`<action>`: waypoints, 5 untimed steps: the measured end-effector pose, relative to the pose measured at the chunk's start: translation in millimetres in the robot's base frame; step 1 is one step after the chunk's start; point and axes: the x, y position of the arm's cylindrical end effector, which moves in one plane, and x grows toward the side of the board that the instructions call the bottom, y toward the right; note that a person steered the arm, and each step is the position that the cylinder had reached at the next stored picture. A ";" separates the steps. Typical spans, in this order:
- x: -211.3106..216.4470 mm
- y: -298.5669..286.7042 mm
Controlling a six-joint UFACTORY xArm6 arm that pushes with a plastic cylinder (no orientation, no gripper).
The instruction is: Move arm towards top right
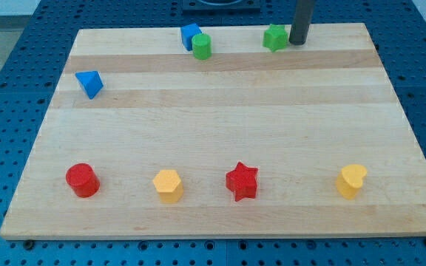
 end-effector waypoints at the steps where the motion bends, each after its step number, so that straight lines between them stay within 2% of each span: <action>1: 31.3 -2.5; 4: 121.5 -5.4; 5: 113.4 -6.5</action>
